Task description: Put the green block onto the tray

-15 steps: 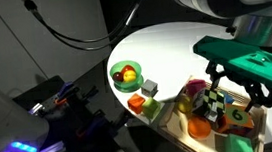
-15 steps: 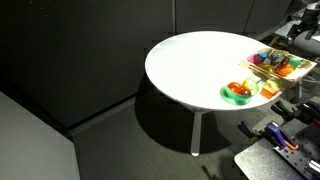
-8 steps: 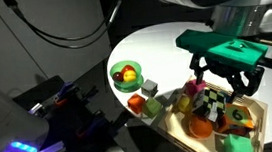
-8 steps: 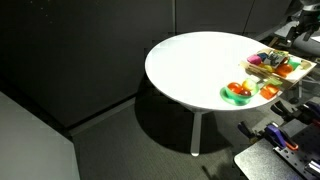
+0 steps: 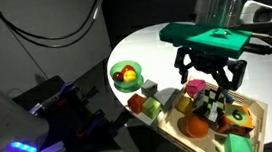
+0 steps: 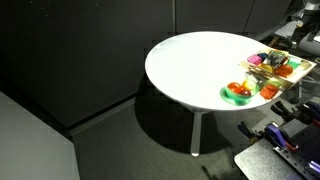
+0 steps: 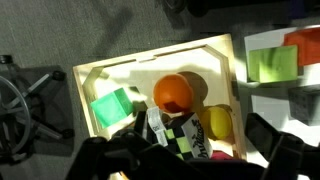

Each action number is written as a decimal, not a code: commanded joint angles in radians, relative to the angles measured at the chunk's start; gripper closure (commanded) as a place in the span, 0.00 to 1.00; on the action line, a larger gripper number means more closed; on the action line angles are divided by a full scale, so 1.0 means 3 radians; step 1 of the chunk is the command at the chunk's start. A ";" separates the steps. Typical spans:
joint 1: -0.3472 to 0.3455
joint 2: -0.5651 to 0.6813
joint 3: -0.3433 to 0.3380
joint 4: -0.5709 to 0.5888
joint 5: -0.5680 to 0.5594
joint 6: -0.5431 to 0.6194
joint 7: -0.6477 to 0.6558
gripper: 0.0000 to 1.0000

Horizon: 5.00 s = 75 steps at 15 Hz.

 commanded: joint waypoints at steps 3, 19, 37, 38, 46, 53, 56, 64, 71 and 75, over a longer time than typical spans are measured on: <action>0.0092 -0.0382 0.0004 -0.0300 -0.0314 -0.0152 0.0036 0.00; 0.0218 -0.1159 0.0111 -0.0672 -0.0320 -0.0816 0.0347 0.00; 0.0532 -0.2049 0.0147 -0.1291 0.0049 -0.0565 -0.0085 0.00; 0.0565 -0.2082 0.0151 -0.1325 0.0094 -0.0518 -0.0094 0.00; 0.0816 -0.2273 0.0263 -0.1597 0.0468 -0.0315 -0.0042 0.00; 0.0856 -0.2408 0.0541 -0.1863 0.0637 -0.0150 0.0457 0.00; 0.0867 -0.2400 0.0688 -0.1974 0.0631 0.0024 0.0740 0.00; 0.0876 -0.2492 0.1012 -0.1839 0.0568 -0.0143 0.1273 0.00; 0.0908 -0.2864 0.1089 -0.1832 0.0563 -0.0793 0.1281 0.00; 0.0943 -0.3074 0.1076 -0.1829 0.0581 -0.1086 0.1252 0.00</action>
